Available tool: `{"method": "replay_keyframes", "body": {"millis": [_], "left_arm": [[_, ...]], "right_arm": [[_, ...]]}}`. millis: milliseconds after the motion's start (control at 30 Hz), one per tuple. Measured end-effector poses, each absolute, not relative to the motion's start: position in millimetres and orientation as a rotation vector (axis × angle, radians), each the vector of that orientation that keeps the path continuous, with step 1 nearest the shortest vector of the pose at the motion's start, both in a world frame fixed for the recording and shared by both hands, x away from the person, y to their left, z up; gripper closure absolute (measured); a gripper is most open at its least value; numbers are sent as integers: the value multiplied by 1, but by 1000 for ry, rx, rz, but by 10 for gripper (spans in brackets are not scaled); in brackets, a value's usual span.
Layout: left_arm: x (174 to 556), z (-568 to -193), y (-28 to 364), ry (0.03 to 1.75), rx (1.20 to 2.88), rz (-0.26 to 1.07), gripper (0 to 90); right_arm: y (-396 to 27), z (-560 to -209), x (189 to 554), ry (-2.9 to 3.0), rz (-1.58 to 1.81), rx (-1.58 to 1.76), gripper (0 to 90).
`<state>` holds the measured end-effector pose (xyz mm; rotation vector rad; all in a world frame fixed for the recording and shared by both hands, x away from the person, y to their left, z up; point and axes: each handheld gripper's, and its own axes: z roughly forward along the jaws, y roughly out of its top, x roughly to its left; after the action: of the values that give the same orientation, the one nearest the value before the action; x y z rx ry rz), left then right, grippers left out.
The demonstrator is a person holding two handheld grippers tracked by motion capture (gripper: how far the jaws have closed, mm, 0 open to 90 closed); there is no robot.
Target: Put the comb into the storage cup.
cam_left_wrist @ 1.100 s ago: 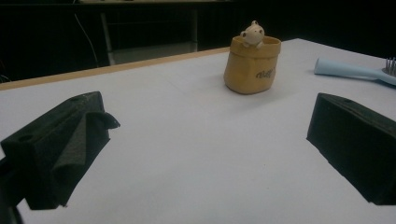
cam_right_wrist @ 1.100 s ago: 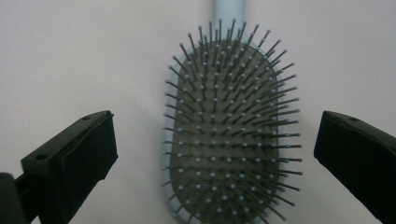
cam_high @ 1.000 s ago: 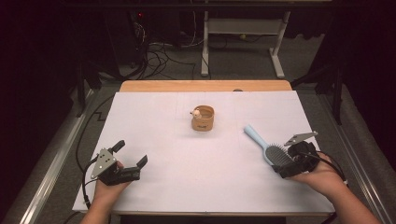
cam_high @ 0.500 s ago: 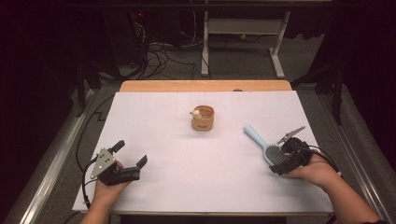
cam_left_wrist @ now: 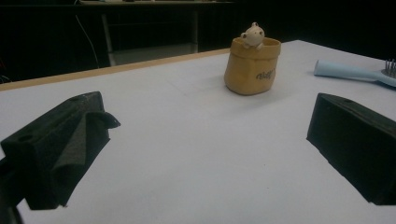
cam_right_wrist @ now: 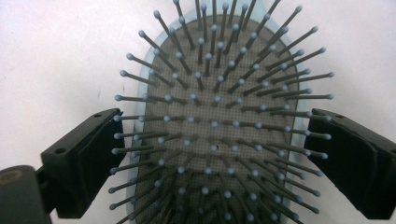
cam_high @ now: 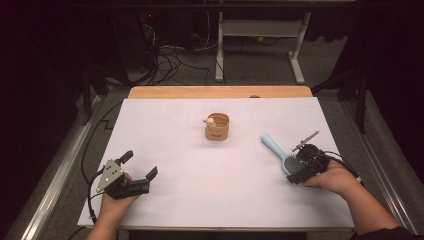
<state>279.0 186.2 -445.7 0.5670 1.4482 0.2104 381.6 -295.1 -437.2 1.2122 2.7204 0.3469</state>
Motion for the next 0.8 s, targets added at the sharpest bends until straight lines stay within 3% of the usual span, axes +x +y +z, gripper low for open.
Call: {"method": "replay_keyframes", "body": {"millis": [400, 800], "left_arm": [[279, -446, 185, 1454, 563, 205, 2], [279, -447, 186, 1448, 568, 213, 2]], "right_arm": [[-295, -438, 380, 2726, 337, 1200, 168], [-290, -438, 385, 2760, 274, 1197, 172]]}}
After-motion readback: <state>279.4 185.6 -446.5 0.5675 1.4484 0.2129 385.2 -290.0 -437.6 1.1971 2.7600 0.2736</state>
